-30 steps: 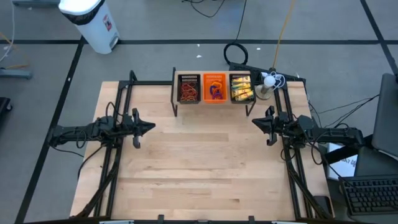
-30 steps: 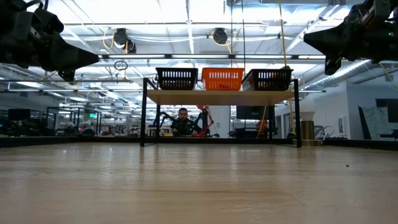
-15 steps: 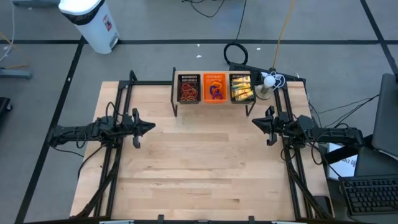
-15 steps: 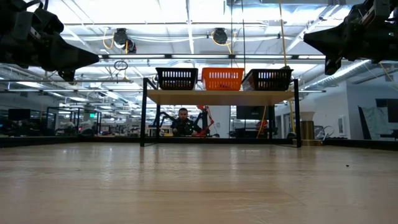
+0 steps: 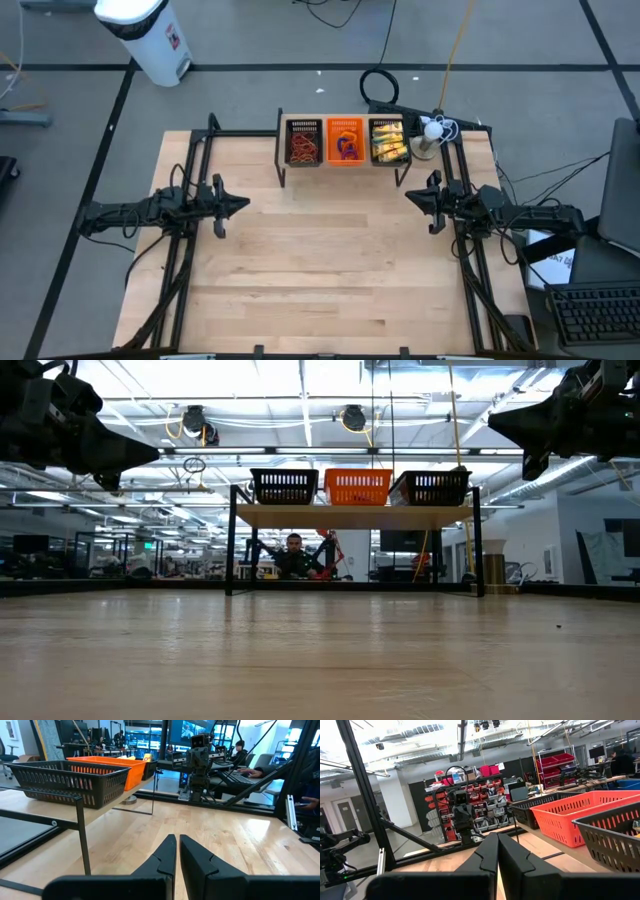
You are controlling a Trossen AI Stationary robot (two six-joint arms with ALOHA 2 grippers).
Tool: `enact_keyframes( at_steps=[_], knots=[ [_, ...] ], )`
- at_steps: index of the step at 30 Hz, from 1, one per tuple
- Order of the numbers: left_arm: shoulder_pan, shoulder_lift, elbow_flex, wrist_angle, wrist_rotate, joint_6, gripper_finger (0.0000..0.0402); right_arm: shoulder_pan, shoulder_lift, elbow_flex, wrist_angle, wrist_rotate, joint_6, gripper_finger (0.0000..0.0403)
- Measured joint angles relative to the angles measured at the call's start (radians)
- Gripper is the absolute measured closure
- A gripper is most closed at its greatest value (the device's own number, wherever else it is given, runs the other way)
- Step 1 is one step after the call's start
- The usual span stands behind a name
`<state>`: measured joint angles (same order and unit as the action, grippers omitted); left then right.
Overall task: Pick & Place Office Desk Supplies
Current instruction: Return to Home Position
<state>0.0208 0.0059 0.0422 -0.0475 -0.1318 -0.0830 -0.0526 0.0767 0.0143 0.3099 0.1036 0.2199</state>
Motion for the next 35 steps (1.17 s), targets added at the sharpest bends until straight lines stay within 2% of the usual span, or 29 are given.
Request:
enact_keyframes(
  at_steps=[19, 25, 35],
  knots=[
    [0.000, 0.000, -0.004, 0.044, -0.001, 0.006, 0.0376, 0.000, 0.000, 0.000, 0.000, 0.000, -0.002, 0.0403],
    [0.000, 0.000, -0.004, 0.058, 0.001, -0.109, 0.0376, 0.000, 0.000, 0.000, 0.001, 0.000, -0.004, 0.0403],
    [0.000, 0.000, -0.003, 0.035, 0.001, -0.109, 0.0376, 0.000, 0.001, 0.000, 0.021, 0.000, -0.085, 0.0403]
  ],
)
